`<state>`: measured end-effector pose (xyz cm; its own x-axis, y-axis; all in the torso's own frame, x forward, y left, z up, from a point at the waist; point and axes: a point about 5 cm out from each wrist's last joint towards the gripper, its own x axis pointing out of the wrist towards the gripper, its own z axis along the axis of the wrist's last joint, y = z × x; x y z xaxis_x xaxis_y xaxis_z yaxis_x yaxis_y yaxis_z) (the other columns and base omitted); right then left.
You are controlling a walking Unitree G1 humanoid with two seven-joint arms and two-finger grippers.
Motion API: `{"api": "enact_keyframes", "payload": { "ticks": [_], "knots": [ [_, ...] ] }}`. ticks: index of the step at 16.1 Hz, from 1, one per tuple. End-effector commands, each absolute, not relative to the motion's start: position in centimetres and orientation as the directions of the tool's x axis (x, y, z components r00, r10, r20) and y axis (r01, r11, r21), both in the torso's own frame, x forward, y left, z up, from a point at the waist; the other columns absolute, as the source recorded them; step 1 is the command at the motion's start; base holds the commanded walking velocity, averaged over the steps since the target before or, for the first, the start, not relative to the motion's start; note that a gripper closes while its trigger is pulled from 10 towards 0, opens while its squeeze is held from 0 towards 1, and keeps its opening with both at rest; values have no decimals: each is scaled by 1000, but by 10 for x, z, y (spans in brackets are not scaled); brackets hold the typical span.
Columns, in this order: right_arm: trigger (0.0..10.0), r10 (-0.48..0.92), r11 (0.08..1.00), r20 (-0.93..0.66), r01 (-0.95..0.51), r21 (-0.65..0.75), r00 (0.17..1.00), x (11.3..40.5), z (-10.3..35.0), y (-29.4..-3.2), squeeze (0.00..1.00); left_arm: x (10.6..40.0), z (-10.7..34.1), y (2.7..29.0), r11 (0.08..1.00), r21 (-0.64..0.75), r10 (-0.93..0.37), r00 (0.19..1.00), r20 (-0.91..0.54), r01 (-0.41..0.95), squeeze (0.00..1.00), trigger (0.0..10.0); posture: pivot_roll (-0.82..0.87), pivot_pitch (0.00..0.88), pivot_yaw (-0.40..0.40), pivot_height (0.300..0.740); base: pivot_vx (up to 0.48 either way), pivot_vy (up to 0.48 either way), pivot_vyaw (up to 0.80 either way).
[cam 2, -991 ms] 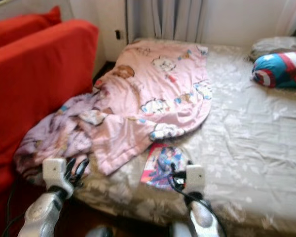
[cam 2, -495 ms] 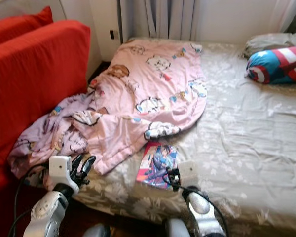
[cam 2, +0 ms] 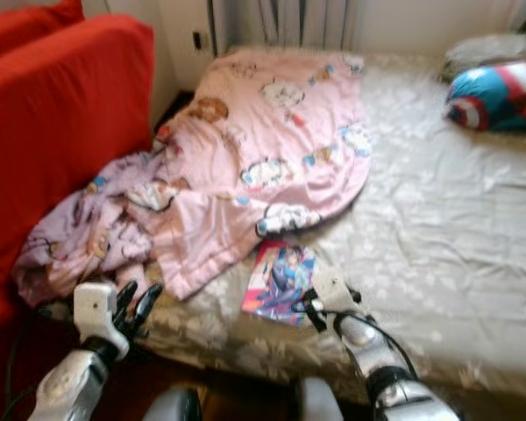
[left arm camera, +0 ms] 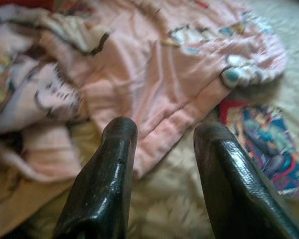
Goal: Clean up the room
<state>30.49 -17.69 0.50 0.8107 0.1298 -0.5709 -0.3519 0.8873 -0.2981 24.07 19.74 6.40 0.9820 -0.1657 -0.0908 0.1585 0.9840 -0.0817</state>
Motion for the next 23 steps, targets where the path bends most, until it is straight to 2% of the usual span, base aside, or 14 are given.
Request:
{"api": "enact_keyframes", "payload": {
  "ticks": [1, 2, 3, 5, 8, 12, 15, 23],
  "knots": [
    [10000, 152, 867, -604, -398, -298, 783, 303, 3, -177, 1000, 234, 65, 201, 984, -86, -167, 981, -102, 158, 0, 10000, 124, 217, 36, 645, 0, 0, 0],
    [10000, 160, 862, -611, -412, -296, 775, 304, 3, -178, 1000, 230, 66, 202, 984, -84, -166, 980, -111, 157, 0, 10000, 127, 220, 37, 645, 0, 0, 0],
    [10000, 176, 837, -636, -454, -305, 751, 304, 4, -184, 0, 220, 67, 206, 985, -77, -163, 978, -133, 154, 0, 10000, 153, 243, 51, 645, 0, 0, 0],
    [10000, 190, 761, -672, -540, -360, 716, 303, 5, -189, 0, 206, 69, 211, 986, -64, -161, 973, -162, 153, 0, 10000, 175, 266, 63, 645, 0, 0, 0],
    [10000, 187, 677, -685, -598, -429, 704, 307, 10, -195, 0, 194, 71, 216, 989, -55, -148, 970, -191, 140, 0, 10000, 199, 295, 78, 645, 0, 0, 0],
    [10000, 144, 626, -687, -603, -494, 712, 314, 21, -208, 0, 173, 78, 220, 990, -48, -143, 961, -237, 135, 0, 10000, 228, 333, 97, 645, 0, 0, 0],
    [10000, 101, 635, -656, -556, -536, 748, 320, 28, -213, 0, 170, 82, 223, 990, -41, -139, 960, -242, 133, 0, 10000, 234, 353, 106, 645, 0, 0, 0],
    [10000, 74, 624, -650, -544, -562, 756, 321, 28, -214, 0, 166, 96, 224, 990, -25, -140, 956, -258, 138, 0, 10000, 256, 388, 125, 645, 0, 0, 0]
  ]
}}
